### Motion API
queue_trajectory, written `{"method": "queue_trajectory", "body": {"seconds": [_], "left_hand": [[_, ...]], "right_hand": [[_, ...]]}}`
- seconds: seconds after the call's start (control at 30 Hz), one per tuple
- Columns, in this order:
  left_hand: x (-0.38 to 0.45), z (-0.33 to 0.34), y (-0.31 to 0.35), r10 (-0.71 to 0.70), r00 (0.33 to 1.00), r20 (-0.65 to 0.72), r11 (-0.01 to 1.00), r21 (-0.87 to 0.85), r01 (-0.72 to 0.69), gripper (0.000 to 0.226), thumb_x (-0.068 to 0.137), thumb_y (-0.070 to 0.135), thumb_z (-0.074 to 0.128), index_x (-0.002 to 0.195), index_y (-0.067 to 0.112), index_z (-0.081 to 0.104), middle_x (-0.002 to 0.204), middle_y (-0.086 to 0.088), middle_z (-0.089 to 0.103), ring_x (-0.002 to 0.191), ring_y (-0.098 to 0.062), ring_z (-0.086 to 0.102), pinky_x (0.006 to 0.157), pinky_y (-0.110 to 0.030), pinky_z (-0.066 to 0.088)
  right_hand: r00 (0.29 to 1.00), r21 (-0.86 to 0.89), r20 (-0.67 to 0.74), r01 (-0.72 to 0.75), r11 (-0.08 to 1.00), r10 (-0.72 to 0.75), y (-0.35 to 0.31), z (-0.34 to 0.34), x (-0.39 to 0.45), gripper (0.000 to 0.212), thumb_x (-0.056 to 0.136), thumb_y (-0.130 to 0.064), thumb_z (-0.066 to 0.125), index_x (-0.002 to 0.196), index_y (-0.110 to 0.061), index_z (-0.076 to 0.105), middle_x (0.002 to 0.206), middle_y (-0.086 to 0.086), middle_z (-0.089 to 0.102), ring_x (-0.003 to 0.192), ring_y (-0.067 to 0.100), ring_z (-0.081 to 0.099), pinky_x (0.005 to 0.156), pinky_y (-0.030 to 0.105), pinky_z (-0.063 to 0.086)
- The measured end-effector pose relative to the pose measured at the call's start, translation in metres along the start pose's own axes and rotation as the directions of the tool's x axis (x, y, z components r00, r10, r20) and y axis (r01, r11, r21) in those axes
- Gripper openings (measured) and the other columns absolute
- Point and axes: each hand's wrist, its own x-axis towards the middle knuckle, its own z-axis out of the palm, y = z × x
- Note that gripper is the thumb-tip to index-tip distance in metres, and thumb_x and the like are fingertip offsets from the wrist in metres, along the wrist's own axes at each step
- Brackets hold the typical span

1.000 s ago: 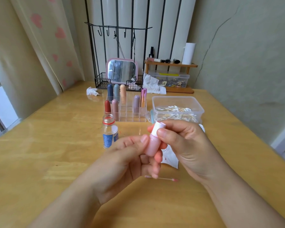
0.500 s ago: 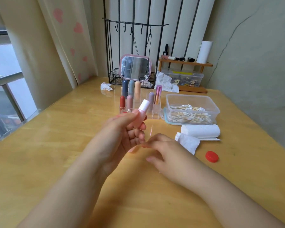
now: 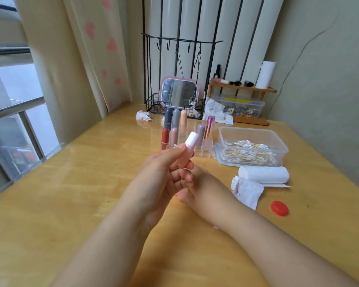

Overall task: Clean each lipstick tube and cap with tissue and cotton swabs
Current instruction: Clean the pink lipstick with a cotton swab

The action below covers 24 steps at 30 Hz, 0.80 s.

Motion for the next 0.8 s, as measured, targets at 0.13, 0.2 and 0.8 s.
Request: {"method": "queue_trajectory", "body": {"seconds": [0.13, 0.2, 0.8], "left_hand": [[0.0, 0.0, -0.001, -0.002, 1.0, 0.003, 1.0, 0.002, 0.002, 0.035, 0.066, 0.032, 0.062, 0.09, 0.007, 0.063, 0.062, -0.002, 0.055, 0.047, -0.011, 0.049, 0.059, -0.027, 0.04], [0.0, 0.0, -0.002, 0.007, 1.0, 0.009, 1.0, 0.002, -0.007, 0.033, 0.068, 0.031, 0.062, 0.089, 0.006, 0.063, 0.061, -0.002, 0.055, 0.047, -0.011, 0.049, 0.057, -0.025, 0.046], [-0.001, 0.001, -0.019, 0.033, 0.992, 0.121, 0.98, 0.19, -0.056, 0.016, 0.072, 0.027, 0.065, 0.075, 0.012, 0.071, 0.062, -0.007, 0.053, 0.056, -0.015, 0.046, 0.054, -0.02, 0.044]], "right_hand": [[0.998, 0.053, 0.063, 0.0, 0.999, -0.004, 0.001, -0.006, -0.004, 0.015, 0.082, -0.036, 0.05, 0.086, -0.034, 0.036, 0.101, -0.005, 0.053, 0.096, 0.019, 0.057, 0.077, 0.044, 0.053], [1.0, 0.079, 0.015, 0.021, 0.997, -0.022, 0.002, -0.02, -0.011, 0.008, 0.091, -0.029, 0.051, 0.092, -0.033, 0.044, 0.096, -0.01, 0.052, 0.093, 0.012, 0.052, 0.081, 0.024, 0.044], [0.934, 0.9, -0.264, 0.15, 0.408, 0.239, -0.005, -0.09, -0.043, 0.012, 0.082, -0.018, 0.063, 0.091, -0.013, 0.058, 0.075, -0.005, 0.072, 0.072, 0.001, 0.064, 0.067, 0.012, 0.047]]}}
